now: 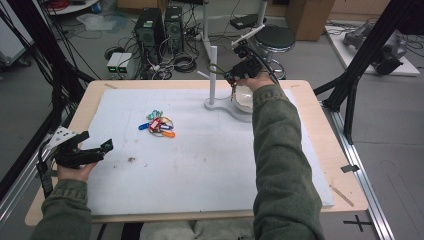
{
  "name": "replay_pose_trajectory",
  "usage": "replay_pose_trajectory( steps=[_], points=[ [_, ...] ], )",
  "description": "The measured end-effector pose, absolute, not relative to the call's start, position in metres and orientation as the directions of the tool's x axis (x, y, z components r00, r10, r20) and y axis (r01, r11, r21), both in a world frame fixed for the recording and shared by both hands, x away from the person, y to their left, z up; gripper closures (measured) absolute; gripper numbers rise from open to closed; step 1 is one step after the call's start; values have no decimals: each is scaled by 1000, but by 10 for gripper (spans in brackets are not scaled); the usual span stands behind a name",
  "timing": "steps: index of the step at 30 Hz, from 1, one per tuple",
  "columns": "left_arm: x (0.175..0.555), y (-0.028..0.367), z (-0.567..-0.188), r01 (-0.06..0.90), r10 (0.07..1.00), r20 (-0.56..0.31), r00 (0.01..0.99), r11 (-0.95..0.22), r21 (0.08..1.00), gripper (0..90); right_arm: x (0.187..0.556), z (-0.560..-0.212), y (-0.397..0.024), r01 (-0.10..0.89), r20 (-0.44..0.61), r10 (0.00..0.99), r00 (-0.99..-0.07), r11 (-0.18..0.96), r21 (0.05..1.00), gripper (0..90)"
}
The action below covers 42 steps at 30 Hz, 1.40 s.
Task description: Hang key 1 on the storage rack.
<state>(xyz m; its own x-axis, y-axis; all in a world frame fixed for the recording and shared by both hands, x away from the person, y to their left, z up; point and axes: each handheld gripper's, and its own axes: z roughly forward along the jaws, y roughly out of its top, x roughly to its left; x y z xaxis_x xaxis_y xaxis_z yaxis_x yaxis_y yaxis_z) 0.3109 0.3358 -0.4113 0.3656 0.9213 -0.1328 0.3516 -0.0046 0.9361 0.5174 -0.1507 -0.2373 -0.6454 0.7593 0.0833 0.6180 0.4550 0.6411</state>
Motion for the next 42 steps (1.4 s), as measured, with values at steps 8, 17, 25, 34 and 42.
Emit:
replay_pose_trajectory(
  steps=[8, 17, 25, 34, 42],
  points=[
    [311, 337, -411, 353, 923, -132, 362, -5, 936, 18, 526, -246, -148, 625, 83, 763, -642, 458, 632, 755],
    [311, 337, -412, 354, 925, -134, 356, -1, 935, 18, 535, -254, -148, 627, 75, 769, -635, 455, 632, 754],
    [310, 339, -412, 352, 928, -133, 349, 2, 936, 18, 537, -260, -148, 630, 73, 775, -628, 452, 632, 730],
    [309, 339, -412, 355, 928, -131, 349, -2, 935, 17, 531, -257, -152, 643, 68, 796, -601, 431, 633, 383],
    [309, 339, -412, 354, 928, -132, 349, 0, 935, 18, 524, -253, -161, 649, 74, 807, -586, 412, 640, 112]
  ],
)
